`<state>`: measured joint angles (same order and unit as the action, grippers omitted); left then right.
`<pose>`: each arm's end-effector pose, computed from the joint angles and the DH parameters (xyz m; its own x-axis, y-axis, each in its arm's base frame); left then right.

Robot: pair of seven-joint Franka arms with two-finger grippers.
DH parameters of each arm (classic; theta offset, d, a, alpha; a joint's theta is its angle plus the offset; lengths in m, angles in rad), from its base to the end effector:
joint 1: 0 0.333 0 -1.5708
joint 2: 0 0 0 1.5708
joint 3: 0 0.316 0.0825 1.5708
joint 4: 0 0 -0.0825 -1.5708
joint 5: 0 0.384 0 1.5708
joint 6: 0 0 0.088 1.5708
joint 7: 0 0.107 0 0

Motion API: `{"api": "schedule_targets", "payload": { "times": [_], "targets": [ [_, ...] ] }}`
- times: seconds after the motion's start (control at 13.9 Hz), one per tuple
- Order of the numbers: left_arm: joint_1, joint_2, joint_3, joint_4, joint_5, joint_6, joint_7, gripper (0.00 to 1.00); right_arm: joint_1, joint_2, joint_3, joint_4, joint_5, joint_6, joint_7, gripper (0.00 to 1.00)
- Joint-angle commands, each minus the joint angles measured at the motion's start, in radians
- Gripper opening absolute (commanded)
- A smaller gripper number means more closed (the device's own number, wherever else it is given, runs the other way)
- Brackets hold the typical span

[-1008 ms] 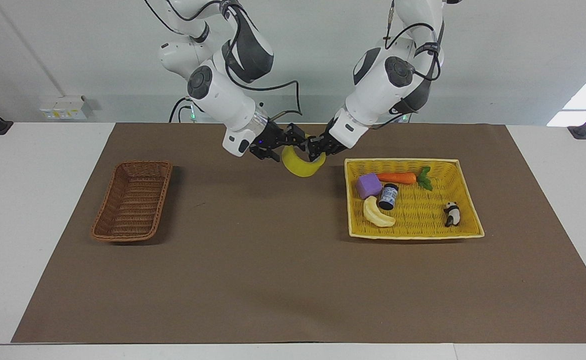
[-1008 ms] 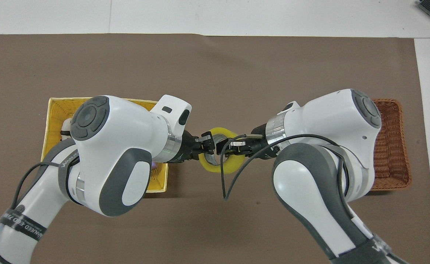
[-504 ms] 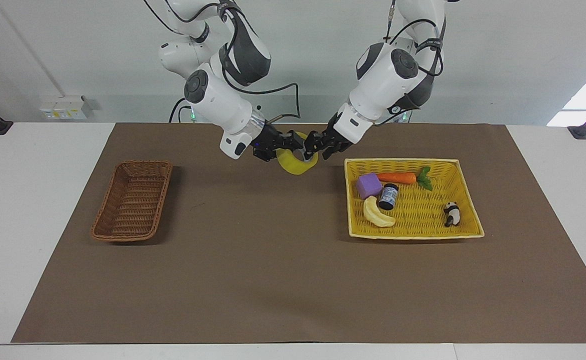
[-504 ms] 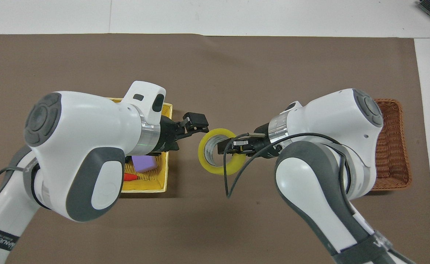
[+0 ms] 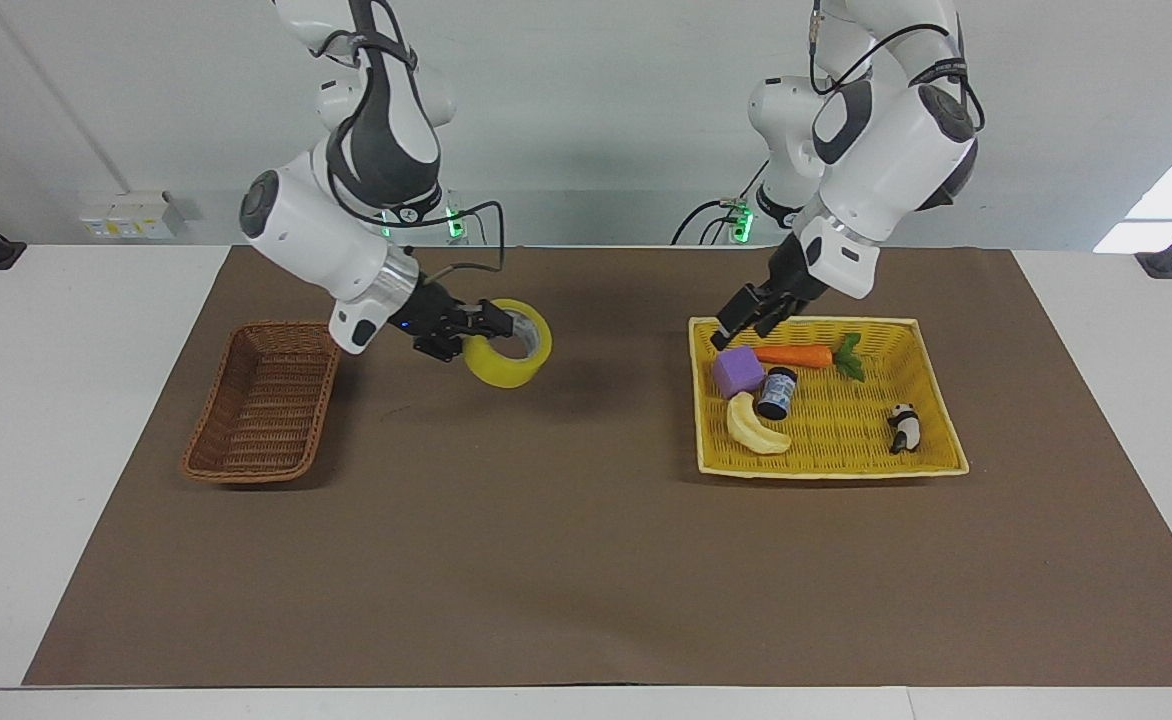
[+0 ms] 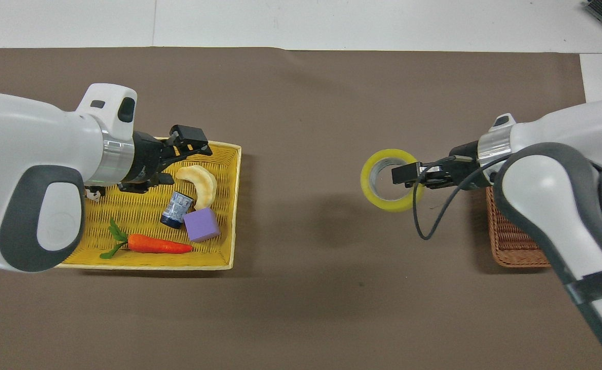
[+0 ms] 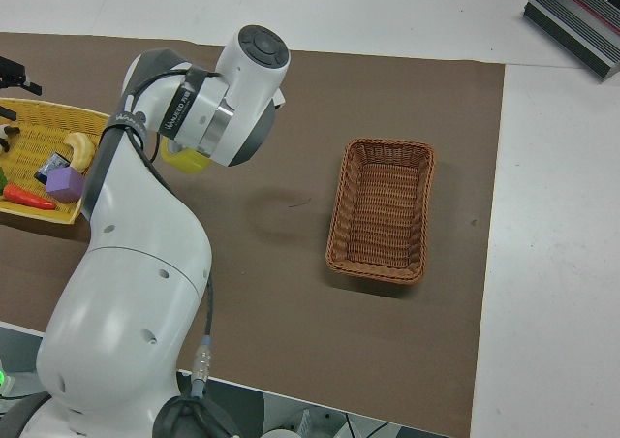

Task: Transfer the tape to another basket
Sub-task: 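Carry the tape to the brown basket while the left gripper withdraws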

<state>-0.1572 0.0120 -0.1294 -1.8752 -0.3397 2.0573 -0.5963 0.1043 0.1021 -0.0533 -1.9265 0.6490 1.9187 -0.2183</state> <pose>0.5540 -0.1815 0.5193 0.9059 0.4193 -0.0597 0.4130 -0.8433 0.3440 0.5743 0.0728 0.4399 0.9985 0.0223 -0.0501 -0.0097 -0.8270 -0.5620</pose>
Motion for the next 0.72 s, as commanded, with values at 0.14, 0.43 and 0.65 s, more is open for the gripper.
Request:
{"api": "schedule_targets", "payload": {
  "times": [0.14, 0.43, 0.65],
  "targets": [
    [0.145, 0.005, -0.007, 0.037, 0.140, -0.115, 0.311, 1.00, -0.193, 0.001, 0.012, 0.009, -0.140, -0.050, -0.186, 0.00],
    [0.208, 0.006, -0.009, 0.142, 0.278, -0.271, 0.585, 1.00, -0.339, 0.024, 0.012, 0.007, -0.178, -0.046, -0.266, 0.00],
    [0.203, 0.026, -0.009, 0.255, 0.370, -0.435, 0.631, 1.00, -0.440, 0.085, 0.012, 0.009, -0.178, -0.027, -0.397, 0.00]
  ]
}}
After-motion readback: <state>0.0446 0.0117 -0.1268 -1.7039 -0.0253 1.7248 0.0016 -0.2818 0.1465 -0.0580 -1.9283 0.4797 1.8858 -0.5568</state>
